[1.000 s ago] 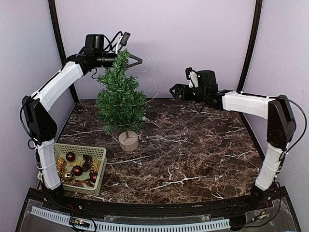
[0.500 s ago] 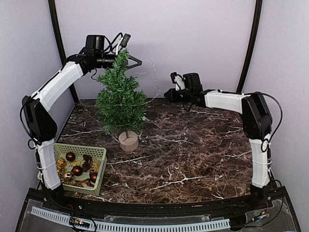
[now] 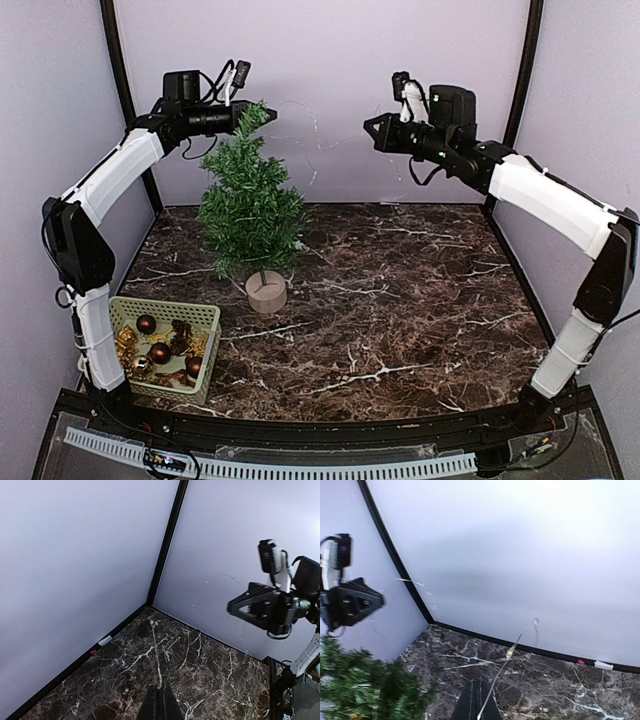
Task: Decorate the small christmas tree
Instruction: Wrap the side of the string light in the gap of the branches.
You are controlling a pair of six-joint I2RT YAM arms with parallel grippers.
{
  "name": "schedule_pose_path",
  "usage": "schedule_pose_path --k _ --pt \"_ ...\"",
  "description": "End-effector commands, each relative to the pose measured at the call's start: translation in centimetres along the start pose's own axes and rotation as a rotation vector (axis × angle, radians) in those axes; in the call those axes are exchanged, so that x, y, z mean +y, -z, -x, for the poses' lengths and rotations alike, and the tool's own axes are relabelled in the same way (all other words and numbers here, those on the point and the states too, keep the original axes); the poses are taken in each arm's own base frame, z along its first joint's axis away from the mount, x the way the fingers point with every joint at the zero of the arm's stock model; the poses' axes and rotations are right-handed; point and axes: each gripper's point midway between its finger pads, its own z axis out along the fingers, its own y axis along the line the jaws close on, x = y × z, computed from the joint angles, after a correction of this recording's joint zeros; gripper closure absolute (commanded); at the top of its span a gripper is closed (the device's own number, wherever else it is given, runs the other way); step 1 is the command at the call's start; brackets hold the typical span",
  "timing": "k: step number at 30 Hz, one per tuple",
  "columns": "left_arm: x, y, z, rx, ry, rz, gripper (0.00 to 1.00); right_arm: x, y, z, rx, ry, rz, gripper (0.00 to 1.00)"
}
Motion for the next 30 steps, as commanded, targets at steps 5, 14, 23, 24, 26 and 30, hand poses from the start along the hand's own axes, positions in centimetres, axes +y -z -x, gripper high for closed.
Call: schedule_pose_path --k 5,14,23,24,26,30 --pt "1.4 2.5 1.9 -0.077 -0.074 0.001 0.99 11.7 3.1 3.2 -0.089 -0.02 0.209 1.0" --pt "2.6 3.7 2.4 -0.14 -0.11 -0.01 0.99 20.5 7.6 8.7 -0.309 -0.066 0.452 1.0" --pt "3.5 6.2 3.1 -0.26 -0.111 -0.004 0.99 29.2 11.0 11.1 -0.423 0.085 0.676 1.0" --pt "3.8 6.4 2.7 -0.258 -0.101 0.001 0.99 29.8 10.8 11.0 -0.42 0.094 0.69 1.0" --pt "4.1 6.8 2.4 -0.269 -0.095 0.01 0.99 31.1 10.9 10.9 -0.412 0.114 0.726 1.0" --pt "5.1 7.9 1.8 -0.297 -0.073 0.029 0.99 34.1 9.4 8.2 -0.327 0.171 0.79 1.0"
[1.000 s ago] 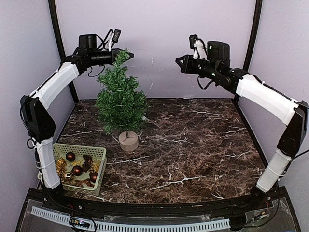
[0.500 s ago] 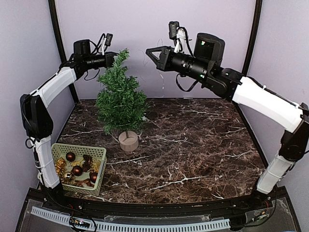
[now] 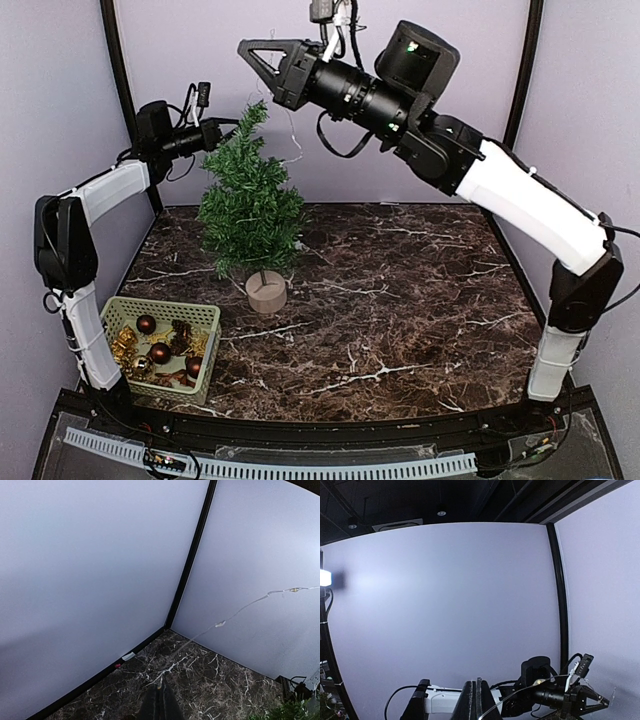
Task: Decorate the small christmas tree
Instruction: Wrap the side of the string light in the gap of the branches.
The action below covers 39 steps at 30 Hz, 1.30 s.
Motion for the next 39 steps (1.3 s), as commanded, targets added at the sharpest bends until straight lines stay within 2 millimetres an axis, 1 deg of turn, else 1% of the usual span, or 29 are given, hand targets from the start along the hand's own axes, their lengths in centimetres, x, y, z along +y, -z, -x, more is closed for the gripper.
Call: schedule_pose_path --k 1,2,4,7,11,13,14,17,19,25,31,33,34,35,36,39 --pt "-2.4 2.6 4.5 -0.129 -0.085 -0.03 0.99 2.4 -2.2 -3.6 0.102 0.046 0.101 1.0" --pt "-2.2 2.7 4.0 -0.127 -0.064 -0.028 0.99 2.7 -2.6 -4.6 0.13 0.049 0.111 1.0" --pt "-2.1 3.1 3.7 -0.136 -0.06 -0.028 0.99 3.5 -3.0 -6.4 0.178 0.045 0.131 1.0" --pt "-1.9 3.6 3.2 -0.149 -0.06 -0.021 0.99 4.7 -3.3 -8.2 0.215 0.02 0.184 1.0" --pt "-1.7 4.4 3.2 -0.179 -0.057 -0.005 0.98 6.6 -3.5 -11.0 0.275 -0.016 0.261 1.0" --pt "-1.6 4.8 3.1 -0.187 -0.054 0.002 0.98 6.9 -3.6 -12.6 0.318 -0.038 0.277 1.0" --pt "-1.4 5.0 2.7 -0.189 -0.05 0.01 0.98 7.1 -3.6 -13.5 0.341 -0.049 0.281 1.0" --pt "-1.5 5.7 2.5 -0.208 -0.047 0.022 0.96 7.3 -3.4 -15.6 0.396 -0.076 0.285 1.0" --pt "-1.4 6.3 2.3 -0.221 -0.051 0.034 0.95 7.6 -3.2 -17.2 0.439 -0.093 0.29 1.0" --pt "-1.0 7.7 2.0 -0.245 -0.044 0.082 0.94 8.9 -2.1 -21.0 0.563 -0.126 0.307 1.0" --pt "-0.9 8.7 0.2 -0.243 -0.02 0.12 0.93 10.1 -0.5 -24.7 0.686 -0.161 0.321 1.0" --pt "-0.7 9.1 -1.0 -0.238 -0.001 0.142 0.92 10.4 0.2 -25.6 0.721 -0.174 0.321 1.0" --pt "-1.0 9.3 -0.9 -0.243 -0.006 0.146 0.91 10.6 0.5 -25.9 0.733 -0.178 0.322 1.0" --pt "-0.8 9.5 -1.4 -0.241 -0.001 0.158 0.91 10.8 0.9 -26.2 0.745 -0.183 0.321 1.0" --pt "-1.1 9.7 -1.3 -0.244 -0.008 0.161 0.91 10.9 1.2 -26.4 0.752 -0.185 0.318 1.0" --pt "-1.4 10.2 -1.9 -0.241 -0.003 0.174 0.91 11.2 1.9 -26.9 0.768 -0.185 0.299 1.0"
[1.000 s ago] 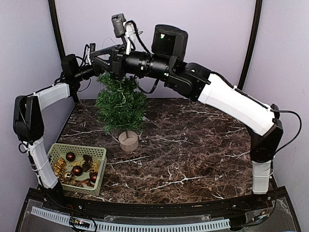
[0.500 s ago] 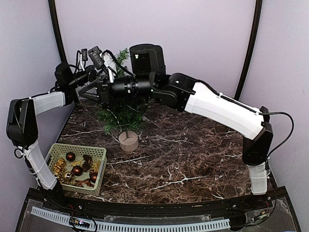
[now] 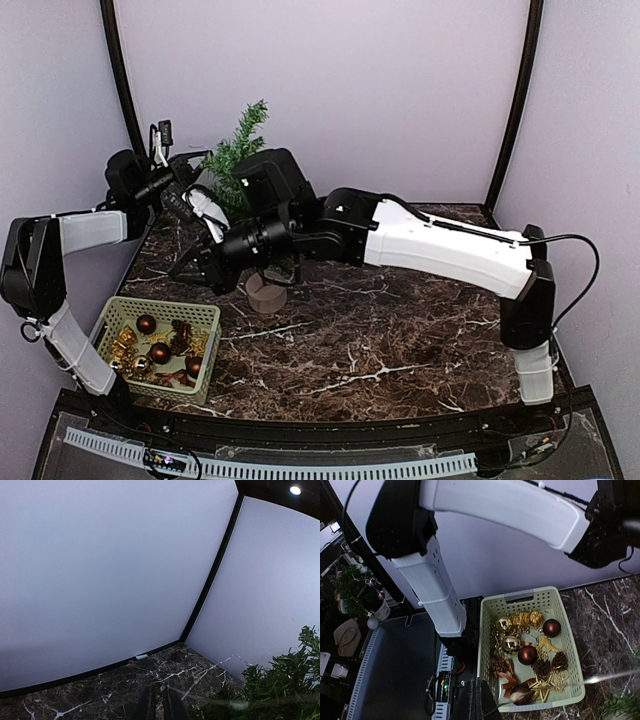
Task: Decorate the small christmas tree
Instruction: Wrap the side of the string light in the gap of the branches.
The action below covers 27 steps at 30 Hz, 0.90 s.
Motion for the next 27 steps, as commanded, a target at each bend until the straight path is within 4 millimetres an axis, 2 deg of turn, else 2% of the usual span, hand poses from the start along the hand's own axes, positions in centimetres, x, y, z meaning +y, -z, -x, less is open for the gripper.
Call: schedule_pose_path --k 1,4,5,10,15,19,27 --pt "-1.8 1.4 2.5 -0.073 -0.077 0.001 0.91 1.9 1.2 0.1 -0.01 0.0 -0.005 1.0" --pt "-2.1 1.4 2.6 -0.067 -0.066 -0.01 0.91 1.4 1.9 0.5 -0.05 -0.009 -0.07 1.0" --pt "-2.2 1.3 2.7 -0.062 -0.058 -0.016 0.91 1.4 2.4 1.3 -0.093 -0.005 -0.085 1.0" --pt "-2.9 1.1 3.6 -0.06 -0.069 -0.035 0.93 2.5 3.8 3.2 -0.17 0.021 -0.063 1.0" --pt "-3.1 1.7 3.3 -0.073 -0.066 -0.04 0.95 3.7 2.9 1.9 -0.1 0.024 -0.008 1.0" --pt "-4.0 1.4 4.2 -0.059 -0.04 -0.075 0.98 4.5 2.5 1.9 -0.074 0.054 -0.019 1.0" --pt "-4.3 0.7 5.4 -0.033 -0.004 -0.084 1.0 3.2 4.5 6.3 -0.297 0.062 -0.133 1.0"
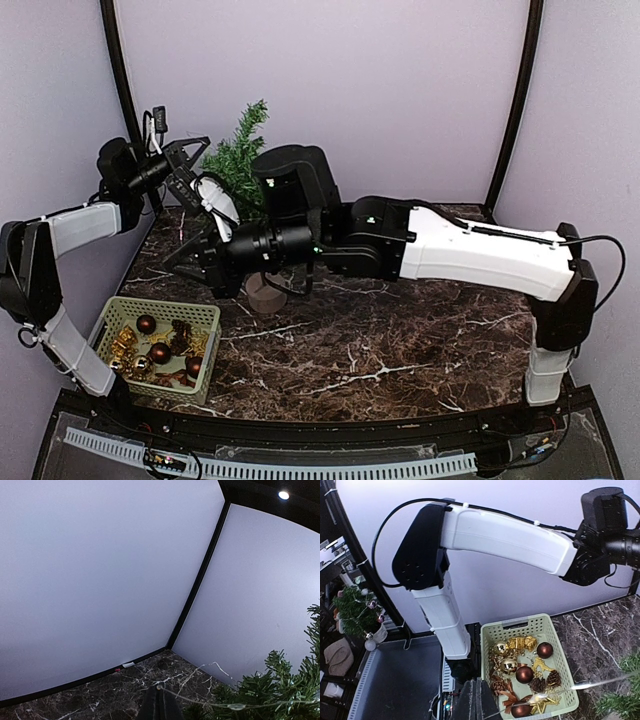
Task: Decorate the small christmas tree
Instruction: Wrap the side of the string light in the gap of the branches.
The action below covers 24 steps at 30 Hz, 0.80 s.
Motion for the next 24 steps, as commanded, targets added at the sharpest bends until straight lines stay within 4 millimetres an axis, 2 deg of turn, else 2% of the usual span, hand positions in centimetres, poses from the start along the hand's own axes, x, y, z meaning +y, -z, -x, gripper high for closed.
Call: schedule_pose_path --k 1,9,12,15,19,24 --pt "-1.9 0.2 2.6 -0.014 -0.018 -0.028 1.0 -0.3 1.7 5.6 -0.223 0.021 -0.071 1.0" --pt "-1.6 -0.1 2.7 -0.018 0.002 -0.041 1.0 -0.4 1.4 8.8 -0.326 0.052 -0.059 1.0" --pt "-1.4 -0.2 2.5 -0.018 0.015 -0.042 1.0 0.1 0.7 8.8 -0.311 0.067 -0.015 1.0" --pt "-1.1 0.1 1.7 -0.018 0.021 -0.035 1.0 1.1 -0.4 7.3 -0.239 0.086 0.062 1.0" --pt "-0.6 0.9 0.6 -0.026 0.027 -0.022 1.0 1.8 -1.7 4.2 -0.115 0.066 0.132 1.0" --pt "-0.1 1.6 -0.9 -0.024 0.032 -0.012 1.0 1.7 -1.6 0.5 0.023 0.031 0.115 1.0"
